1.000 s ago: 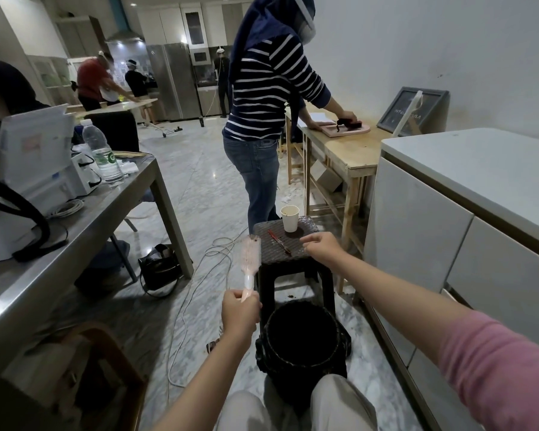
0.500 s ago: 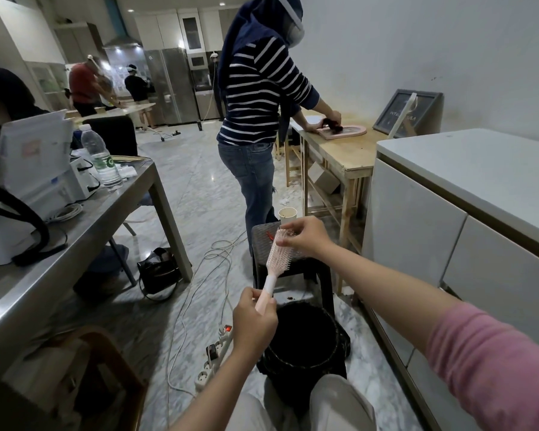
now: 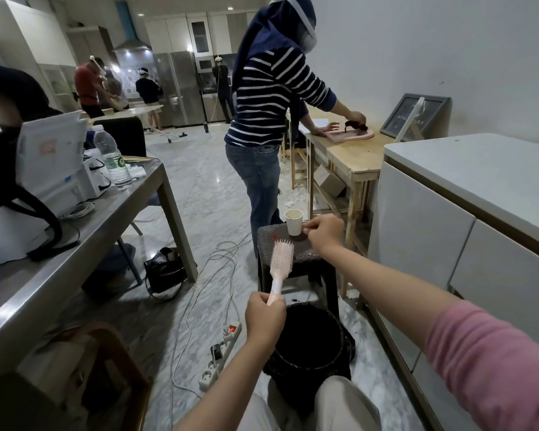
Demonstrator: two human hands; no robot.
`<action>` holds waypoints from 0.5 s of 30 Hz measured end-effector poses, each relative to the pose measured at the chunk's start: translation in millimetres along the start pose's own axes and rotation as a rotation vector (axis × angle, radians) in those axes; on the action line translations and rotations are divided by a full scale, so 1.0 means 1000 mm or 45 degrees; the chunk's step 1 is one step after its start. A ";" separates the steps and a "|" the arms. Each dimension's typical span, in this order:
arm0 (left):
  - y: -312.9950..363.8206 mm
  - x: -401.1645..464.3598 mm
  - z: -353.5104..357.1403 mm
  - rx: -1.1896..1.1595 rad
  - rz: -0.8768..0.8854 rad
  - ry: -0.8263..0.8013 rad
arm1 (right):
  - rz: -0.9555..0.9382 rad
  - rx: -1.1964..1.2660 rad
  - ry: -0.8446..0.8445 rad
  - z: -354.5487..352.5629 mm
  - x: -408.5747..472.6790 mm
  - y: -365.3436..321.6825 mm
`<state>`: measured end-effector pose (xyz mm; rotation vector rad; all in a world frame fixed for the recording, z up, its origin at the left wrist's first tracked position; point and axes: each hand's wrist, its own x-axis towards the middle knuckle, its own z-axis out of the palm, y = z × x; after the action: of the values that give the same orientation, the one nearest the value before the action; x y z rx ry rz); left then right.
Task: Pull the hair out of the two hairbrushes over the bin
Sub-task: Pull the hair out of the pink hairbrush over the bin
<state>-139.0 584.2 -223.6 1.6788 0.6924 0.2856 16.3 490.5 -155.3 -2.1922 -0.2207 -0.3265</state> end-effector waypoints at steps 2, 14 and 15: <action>-0.004 0.004 -0.001 0.006 -0.038 -0.016 | 0.091 0.041 0.021 -0.004 0.003 0.004; -0.014 0.028 -0.016 -0.198 -0.388 0.190 | 0.449 0.215 0.031 -0.003 0.013 0.024; -0.014 0.028 -0.017 -0.197 -0.390 0.197 | 0.470 0.198 -0.024 -0.001 0.013 0.025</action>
<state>-129.5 615.5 -238.3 1.3910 1.0052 0.2455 35.1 474.9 -169.6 -2.0319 0.1444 -0.0784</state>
